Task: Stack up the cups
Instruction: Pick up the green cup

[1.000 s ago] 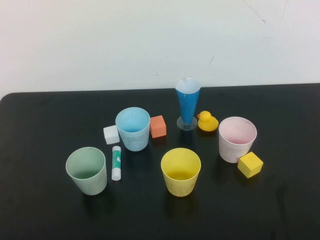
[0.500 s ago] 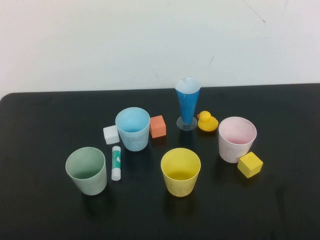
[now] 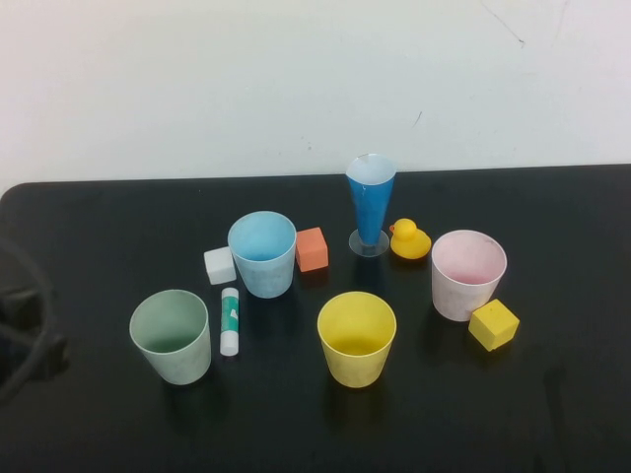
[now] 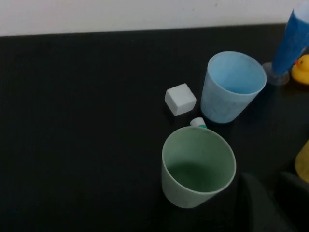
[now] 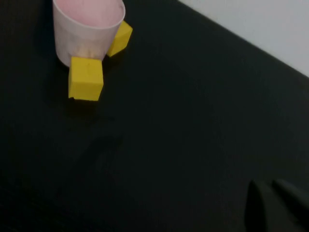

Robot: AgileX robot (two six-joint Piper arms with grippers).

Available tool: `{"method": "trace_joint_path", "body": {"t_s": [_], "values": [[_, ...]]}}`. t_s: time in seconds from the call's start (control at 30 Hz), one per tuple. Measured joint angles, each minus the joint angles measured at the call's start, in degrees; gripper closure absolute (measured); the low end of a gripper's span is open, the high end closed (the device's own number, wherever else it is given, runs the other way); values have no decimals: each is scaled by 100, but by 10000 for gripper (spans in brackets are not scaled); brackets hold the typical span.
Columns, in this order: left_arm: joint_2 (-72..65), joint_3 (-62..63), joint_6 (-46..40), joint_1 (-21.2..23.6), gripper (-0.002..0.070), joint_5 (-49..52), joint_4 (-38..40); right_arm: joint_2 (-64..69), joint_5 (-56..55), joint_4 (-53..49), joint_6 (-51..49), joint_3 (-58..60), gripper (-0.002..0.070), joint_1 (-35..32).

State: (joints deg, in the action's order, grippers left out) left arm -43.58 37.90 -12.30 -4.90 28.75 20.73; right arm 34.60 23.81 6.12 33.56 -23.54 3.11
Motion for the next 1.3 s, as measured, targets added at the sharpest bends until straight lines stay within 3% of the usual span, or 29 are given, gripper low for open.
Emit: {"method": "trace_joint_path", "body": {"t_s": [0.2,0.3,0.8,0.87,0.93,1.1,1.3], "values": [[-1109,509,-325,0,291,0,76,101,-166,0,23,0,666,0],[-1709,709,-379,0,212,0,76,101,-206,0,23,0,666,0],[-4575,1258,-392,0,178,-238,126,114,-224,0,27,47,666,0],[-4833,1374,-524,0,193,-250,139,114,-224,0,27,47,666,0],[-5014,1488,-689,0,258,-261,151,114,-224,0,27,47,666,0],[-5206,1827,-826,0,587,-85,207,114,-224,0,27,47,666,0],[-5206,2728,-837,11,660,824,225,114,-224,0,27,49,666,0]]}}
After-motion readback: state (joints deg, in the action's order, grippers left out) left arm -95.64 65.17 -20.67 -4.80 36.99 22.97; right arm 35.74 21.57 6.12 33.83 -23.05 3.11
